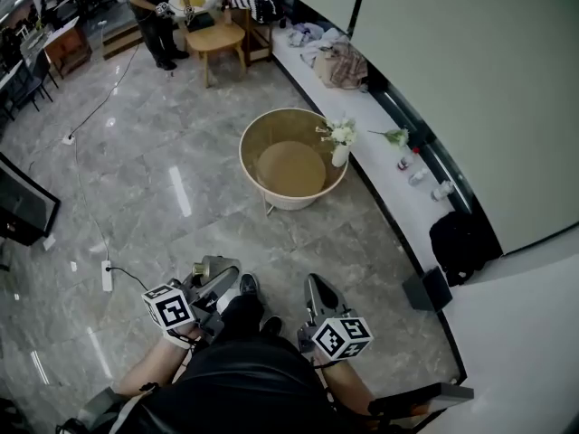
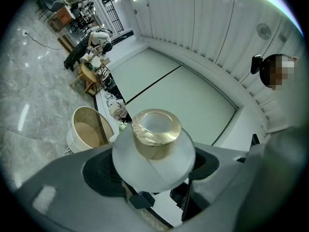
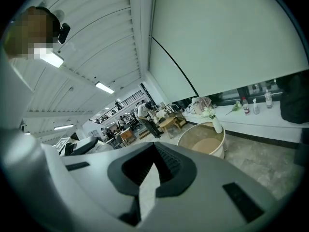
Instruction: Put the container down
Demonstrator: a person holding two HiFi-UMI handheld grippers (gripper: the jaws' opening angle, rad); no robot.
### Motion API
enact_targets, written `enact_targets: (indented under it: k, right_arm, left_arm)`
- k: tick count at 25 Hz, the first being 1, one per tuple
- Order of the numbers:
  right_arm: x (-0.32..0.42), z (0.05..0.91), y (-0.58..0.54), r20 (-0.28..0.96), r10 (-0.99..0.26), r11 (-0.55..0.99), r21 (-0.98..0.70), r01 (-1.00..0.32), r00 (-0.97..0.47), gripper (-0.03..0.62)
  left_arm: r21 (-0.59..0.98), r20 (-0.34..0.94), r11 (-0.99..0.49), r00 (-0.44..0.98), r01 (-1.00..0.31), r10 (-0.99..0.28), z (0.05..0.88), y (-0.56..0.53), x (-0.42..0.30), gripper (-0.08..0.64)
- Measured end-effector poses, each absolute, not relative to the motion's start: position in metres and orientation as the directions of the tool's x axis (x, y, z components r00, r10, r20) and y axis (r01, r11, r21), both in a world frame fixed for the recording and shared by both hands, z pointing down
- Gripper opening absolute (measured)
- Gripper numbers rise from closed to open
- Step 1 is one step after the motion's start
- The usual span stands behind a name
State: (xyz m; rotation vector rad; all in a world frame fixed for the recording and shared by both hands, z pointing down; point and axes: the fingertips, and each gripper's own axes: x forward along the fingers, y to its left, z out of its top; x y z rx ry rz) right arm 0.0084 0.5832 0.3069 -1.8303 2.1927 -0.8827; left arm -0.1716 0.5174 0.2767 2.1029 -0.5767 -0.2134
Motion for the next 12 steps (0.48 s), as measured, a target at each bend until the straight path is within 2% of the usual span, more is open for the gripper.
enact_targets:
  k: [12]
  right_arm:
    - [0.064, 0.318, 0.499, 0.298, -0.938, 0.0, -0.513, -0.858, -0.178, 0.006]
  left_arm:
    - [0.835, 0.059, -0.479, 0.909, -0.271, -0.412, 0.297, 0.416, -0.118, 0.342]
